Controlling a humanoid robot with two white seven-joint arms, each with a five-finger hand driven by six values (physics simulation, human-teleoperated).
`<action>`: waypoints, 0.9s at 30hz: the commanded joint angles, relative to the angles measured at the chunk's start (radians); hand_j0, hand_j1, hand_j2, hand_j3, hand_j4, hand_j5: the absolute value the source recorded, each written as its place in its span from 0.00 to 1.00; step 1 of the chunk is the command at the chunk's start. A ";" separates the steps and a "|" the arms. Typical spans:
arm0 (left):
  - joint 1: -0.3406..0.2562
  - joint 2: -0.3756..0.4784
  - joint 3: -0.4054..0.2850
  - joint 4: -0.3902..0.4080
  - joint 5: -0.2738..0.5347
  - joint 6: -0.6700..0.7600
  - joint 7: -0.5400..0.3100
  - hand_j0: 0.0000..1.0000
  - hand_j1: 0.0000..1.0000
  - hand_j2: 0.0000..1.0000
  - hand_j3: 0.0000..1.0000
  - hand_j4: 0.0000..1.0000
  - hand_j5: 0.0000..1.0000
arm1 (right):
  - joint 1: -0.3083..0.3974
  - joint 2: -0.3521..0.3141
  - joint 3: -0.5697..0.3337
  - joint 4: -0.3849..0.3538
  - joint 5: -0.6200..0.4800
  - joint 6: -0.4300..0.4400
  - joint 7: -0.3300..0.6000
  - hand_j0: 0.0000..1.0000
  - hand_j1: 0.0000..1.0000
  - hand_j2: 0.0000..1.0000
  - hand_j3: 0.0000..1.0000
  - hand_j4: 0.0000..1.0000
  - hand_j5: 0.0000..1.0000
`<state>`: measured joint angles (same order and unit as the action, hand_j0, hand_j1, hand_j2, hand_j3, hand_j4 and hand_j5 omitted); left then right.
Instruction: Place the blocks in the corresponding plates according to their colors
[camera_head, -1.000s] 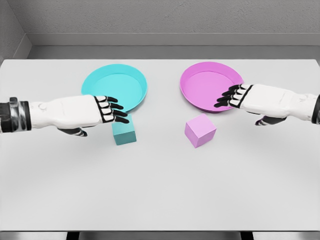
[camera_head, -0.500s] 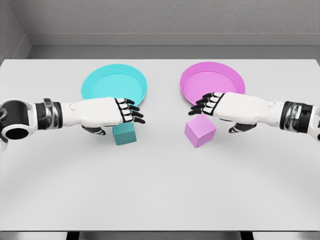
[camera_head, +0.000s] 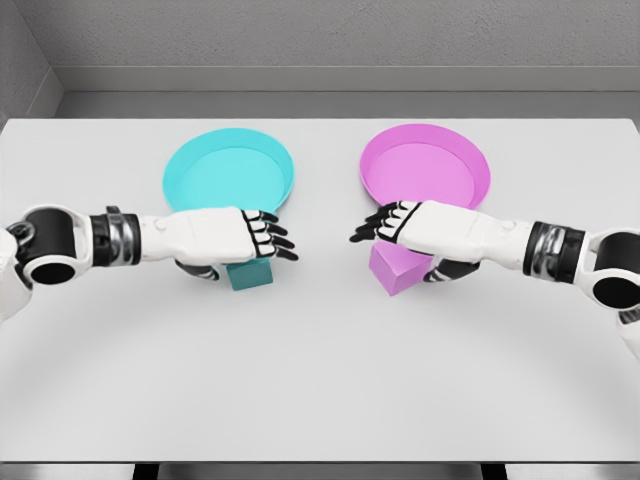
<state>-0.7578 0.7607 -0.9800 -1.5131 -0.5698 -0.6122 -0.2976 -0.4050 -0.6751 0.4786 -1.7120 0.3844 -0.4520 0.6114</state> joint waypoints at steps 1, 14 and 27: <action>0.000 -0.003 -0.009 0.008 0.001 0.001 0.002 1.00 1.00 1.00 1.00 1.00 1.00 | 0.002 0.000 0.000 0.003 -0.005 0.039 -0.001 0.97 0.97 0.97 0.97 0.97 0.97; 0.000 -0.012 -0.011 0.025 -0.056 0.001 0.002 0.72 0.72 0.72 0.72 0.72 0.72 | 0.014 0.025 -0.017 0.057 -0.002 0.084 -0.001 0.98 0.98 0.98 0.98 0.98 0.98; -0.029 -0.004 -0.014 0.016 -0.048 0.001 0.003 0.48 0.48 0.48 0.48 0.48 0.48 | -0.026 0.084 -0.008 0.127 0.053 0.082 -0.001 0.99 0.99 0.99 0.99 0.99 0.99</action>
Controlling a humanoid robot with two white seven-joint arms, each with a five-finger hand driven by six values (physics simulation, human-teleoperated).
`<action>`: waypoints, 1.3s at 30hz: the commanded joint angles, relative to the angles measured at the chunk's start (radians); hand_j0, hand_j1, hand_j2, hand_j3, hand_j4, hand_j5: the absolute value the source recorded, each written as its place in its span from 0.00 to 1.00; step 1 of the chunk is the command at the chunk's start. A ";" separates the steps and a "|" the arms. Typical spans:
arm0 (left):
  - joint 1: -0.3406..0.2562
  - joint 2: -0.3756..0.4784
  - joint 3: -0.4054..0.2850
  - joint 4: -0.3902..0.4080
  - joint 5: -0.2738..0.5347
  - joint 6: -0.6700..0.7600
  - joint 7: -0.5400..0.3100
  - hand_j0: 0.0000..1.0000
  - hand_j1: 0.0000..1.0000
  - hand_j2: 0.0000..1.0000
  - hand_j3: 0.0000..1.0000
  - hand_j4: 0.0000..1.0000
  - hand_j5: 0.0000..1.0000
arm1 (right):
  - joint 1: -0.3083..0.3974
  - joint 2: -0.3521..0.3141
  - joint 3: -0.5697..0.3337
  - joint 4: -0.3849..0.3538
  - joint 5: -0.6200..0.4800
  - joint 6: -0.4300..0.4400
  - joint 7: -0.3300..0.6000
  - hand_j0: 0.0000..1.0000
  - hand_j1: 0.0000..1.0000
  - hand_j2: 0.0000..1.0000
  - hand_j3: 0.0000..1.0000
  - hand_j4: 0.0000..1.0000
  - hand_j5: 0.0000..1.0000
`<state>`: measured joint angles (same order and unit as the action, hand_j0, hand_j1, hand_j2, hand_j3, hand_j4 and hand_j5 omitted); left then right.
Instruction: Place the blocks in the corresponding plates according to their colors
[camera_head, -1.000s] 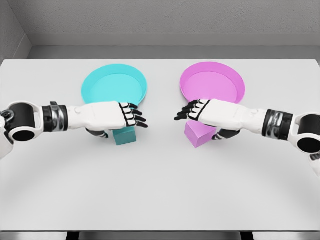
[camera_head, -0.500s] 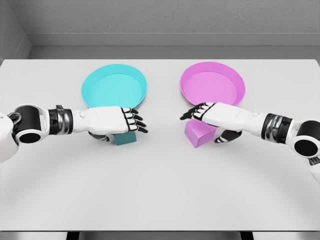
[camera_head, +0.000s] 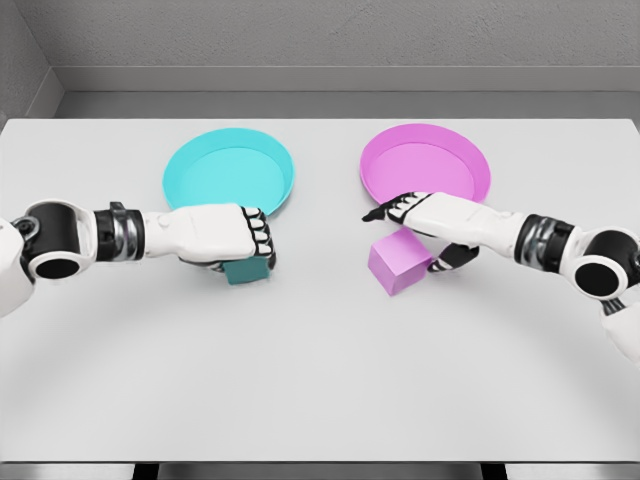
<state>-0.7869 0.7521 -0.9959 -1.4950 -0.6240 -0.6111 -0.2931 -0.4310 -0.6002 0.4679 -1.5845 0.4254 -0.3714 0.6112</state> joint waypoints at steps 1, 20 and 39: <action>-0.003 0.004 0.002 -0.005 0.007 0.000 -0.001 0.48 0.48 0.48 0.48 0.48 0.48 | 0.000 0.017 0.003 0.000 0.016 0.002 0.000 0.99 0.99 0.99 0.99 0.99 0.99; -0.072 0.020 0.152 0.096 0.089 0.000 0.002 0.37 0.37 0.37 0.37 0.37 0.37 | 0.009 0.037 0.034 -0.040 0.027 -0.001 0.000 0.99 0.99 0.99 0.99 0.99 0.99; -0.150 -0.181 0.126 0.429 0.082 0.000 -0.003 1.00 1.00 1.00 1.00 1.00 1.00 | 0.002 0.050 0.071 0.009 0.030 -0.040 0.000 0.88 0.88 0.88 0.88 0.88 0.88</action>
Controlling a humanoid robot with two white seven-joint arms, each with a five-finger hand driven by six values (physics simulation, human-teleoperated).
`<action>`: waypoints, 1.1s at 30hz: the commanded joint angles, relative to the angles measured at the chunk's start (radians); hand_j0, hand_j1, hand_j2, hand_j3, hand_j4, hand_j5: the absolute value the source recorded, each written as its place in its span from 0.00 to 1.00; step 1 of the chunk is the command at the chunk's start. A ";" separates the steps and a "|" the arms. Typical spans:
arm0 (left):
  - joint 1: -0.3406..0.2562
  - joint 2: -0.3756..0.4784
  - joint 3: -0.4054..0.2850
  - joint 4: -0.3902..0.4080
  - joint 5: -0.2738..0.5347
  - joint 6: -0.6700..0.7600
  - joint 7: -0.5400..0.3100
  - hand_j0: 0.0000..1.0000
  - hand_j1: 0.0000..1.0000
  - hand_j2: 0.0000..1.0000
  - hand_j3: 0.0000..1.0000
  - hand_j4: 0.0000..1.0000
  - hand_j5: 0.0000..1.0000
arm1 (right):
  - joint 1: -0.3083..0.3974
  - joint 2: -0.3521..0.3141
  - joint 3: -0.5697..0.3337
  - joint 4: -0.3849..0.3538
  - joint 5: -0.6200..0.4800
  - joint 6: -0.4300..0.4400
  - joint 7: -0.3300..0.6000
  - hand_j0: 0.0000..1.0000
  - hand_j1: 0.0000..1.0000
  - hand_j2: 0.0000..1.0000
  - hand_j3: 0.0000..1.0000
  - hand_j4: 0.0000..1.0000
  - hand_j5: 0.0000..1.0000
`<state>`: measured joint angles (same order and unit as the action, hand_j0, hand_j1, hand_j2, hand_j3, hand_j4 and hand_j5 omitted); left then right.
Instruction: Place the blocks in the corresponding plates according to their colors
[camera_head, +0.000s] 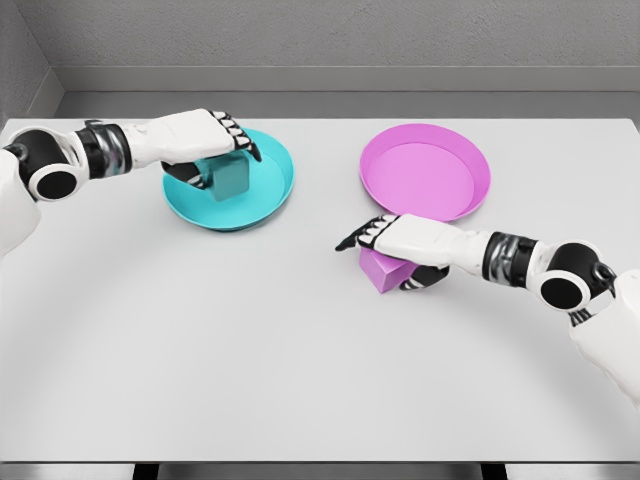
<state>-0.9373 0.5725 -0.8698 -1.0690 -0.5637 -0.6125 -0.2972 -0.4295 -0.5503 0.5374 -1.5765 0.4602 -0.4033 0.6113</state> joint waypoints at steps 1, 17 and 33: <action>-0.003 0.000 0.002 0.003 0.036 0.002 0.001 1.00 1.00 1.00 1.00 1.00 1.00 | 0.000 0.000 0.003 0.000 -0.005 -0.018 0.000 0.84 0.84 0.84 0.84 0.84 0.84; 0.034 0.345 0.009 -0.074 0.404 0.002 0.004 1.00 1.00 1.00 1.00 1.00 1.00 | -0.005 0.001 -0.007 0.009 -0.006 -0.097 0.000 0.64 0.64 0.64 0.64 0.64 0.64; 0.121 0.343 0.006 -0.143 0.406 0.002 0.009 1.00 1.00 1.00 1.00 1.00 1.00 | -0.063 -0.007 -0.139 0.024 -0.021 -0.147 0.000 0.62 0.62 0.62 0.62 0.62 0.62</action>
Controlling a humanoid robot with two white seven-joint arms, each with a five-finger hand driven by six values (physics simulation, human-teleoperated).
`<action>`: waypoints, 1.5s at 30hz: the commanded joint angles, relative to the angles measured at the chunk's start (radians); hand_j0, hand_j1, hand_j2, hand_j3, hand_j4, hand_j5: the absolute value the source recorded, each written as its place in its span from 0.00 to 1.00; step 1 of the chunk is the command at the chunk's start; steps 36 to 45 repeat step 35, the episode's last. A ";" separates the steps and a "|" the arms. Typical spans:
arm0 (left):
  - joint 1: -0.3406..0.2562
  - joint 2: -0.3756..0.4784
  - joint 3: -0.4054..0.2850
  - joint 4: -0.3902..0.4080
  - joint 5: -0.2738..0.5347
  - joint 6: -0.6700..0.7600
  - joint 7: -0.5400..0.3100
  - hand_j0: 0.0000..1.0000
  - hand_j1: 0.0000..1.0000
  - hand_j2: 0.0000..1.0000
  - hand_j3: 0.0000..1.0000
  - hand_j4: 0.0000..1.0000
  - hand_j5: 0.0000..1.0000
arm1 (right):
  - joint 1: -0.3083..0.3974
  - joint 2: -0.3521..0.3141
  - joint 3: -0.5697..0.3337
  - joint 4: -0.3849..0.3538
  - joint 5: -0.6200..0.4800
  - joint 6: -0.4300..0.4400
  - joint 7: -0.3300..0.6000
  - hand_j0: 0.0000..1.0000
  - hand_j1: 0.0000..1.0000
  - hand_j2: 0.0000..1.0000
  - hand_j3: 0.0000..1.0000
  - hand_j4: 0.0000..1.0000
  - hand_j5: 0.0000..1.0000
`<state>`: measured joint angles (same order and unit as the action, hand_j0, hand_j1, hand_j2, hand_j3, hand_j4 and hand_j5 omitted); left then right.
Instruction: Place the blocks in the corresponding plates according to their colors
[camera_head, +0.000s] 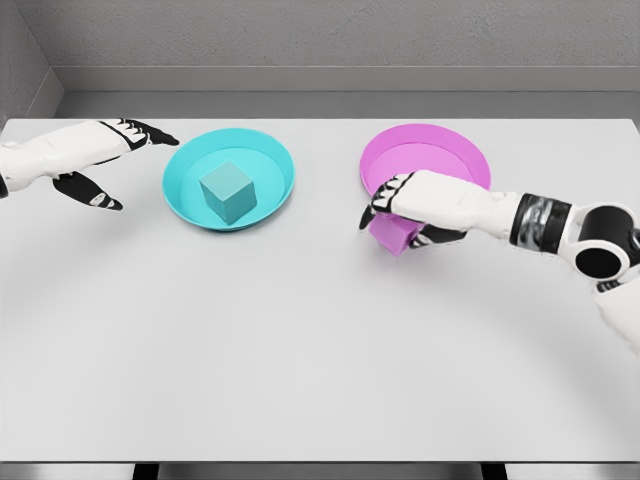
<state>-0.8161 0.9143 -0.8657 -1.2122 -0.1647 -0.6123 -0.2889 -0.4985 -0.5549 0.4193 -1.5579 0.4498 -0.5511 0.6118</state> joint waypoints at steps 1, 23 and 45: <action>0.000 0.002 0.001 0.000 0.007 0.001 0.001 1.00 1.00 1.00 1.00 1.00 1.00 | -0.003 -0.003 -0.039 0.018 -0.011 -0.003 -0.001 0.62 0.62 0.62 0.62 0.62 0.62; 0.003 -0.002 0.001 0.013 0.008 0.001 0.002 1.00 1.00 1.00 1.00 1.00 1.00 | -0.250 0.041 -0.229 0.627 -0.010 -0.060 -0.001 1.00 1.00 1.00 1.00 1.00 1.00; 0.005 -0.002 0.001 0.022 0.008 0.001 0.002 1.00 1.00 1.00 1.00 1.00 1.00 | -0.219 0.020 -0.247 0.625 -0.008 -0.060 -0.001 1.00 1.00 1.00 1.00 1.00 1.00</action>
